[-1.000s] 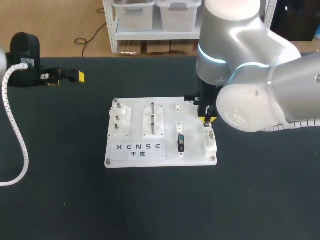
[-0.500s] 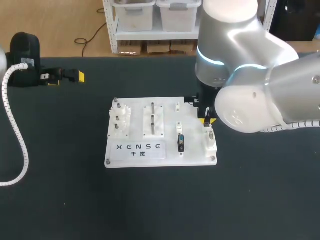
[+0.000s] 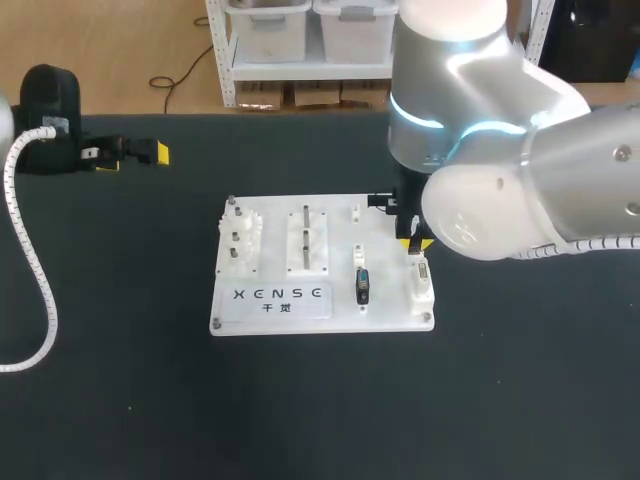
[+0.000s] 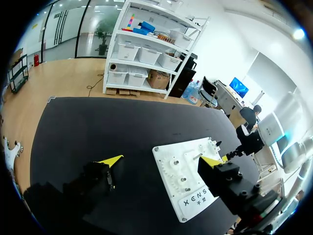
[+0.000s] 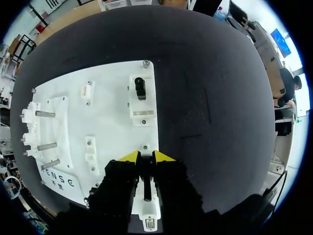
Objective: Insert the USB connector, Ethernet cable, and multi-pin plug into their matching sockets one by one.
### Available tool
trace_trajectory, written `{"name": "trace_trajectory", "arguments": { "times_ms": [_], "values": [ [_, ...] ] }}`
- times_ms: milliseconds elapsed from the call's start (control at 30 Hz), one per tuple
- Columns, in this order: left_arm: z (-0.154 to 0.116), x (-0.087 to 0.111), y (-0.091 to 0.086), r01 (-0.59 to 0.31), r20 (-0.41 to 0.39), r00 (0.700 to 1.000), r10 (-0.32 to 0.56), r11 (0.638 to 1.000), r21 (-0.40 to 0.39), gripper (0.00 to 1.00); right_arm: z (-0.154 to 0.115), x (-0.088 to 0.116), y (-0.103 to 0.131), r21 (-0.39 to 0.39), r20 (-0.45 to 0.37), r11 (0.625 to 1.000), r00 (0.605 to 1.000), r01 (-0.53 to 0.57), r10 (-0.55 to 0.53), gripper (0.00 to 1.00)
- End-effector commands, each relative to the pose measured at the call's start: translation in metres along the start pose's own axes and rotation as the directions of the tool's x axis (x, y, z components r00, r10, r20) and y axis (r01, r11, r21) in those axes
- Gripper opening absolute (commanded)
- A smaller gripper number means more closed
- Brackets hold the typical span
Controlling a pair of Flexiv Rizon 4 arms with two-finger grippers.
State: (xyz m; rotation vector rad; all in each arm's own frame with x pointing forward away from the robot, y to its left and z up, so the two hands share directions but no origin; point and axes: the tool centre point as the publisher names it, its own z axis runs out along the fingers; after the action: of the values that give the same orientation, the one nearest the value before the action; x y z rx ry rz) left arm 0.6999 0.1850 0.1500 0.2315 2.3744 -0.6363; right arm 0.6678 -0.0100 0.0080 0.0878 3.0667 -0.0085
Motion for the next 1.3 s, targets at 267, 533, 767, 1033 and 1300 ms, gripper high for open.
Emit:
{"name": "trace_trajectory", "arguments": {
  "times_ms": [267,533,767,1033,1300],
  "values": [
    [0.000,0.000,0.000,0.000,0.000,1.000,0.000,1.000,0.000,1.00,-0.012,-0.005,0.002,0.006,0.045,1.000,0.999,-0.001,0.001,1.00],
    [0.000,0.000,0.000,0.000,0.000,1.000,0.000,1.000,0.000,1.00,-0.042,0.000,0.016,-0.021,0.104,1.000,0.995,0.014,-0.012,1.00],
    [0.000,0.000,0.000,0.000,0.000,1.000,0.000,1.000,0.000,1.00,-0.060,0.015,0.036,-0.039,0.119,0.997,0.991,0.059,-0.054,1.00],
    [0.000,0.000,0.000,0.000,0.000,1.000,0.000,1.000,0.000,1.00,-0.060,0.038,0.055,-0.032,0.083,0.996,0.993,0.085,-0.082,1.00],
    [0.000,0.000,0.000,0.000,0.000,1.000,0.000,1.000,0.000,1.00,-0.052,0.056,0.062,-0.028,0.054,0.992,0.992,0.119,-0.118,1.00]
  ]
}}
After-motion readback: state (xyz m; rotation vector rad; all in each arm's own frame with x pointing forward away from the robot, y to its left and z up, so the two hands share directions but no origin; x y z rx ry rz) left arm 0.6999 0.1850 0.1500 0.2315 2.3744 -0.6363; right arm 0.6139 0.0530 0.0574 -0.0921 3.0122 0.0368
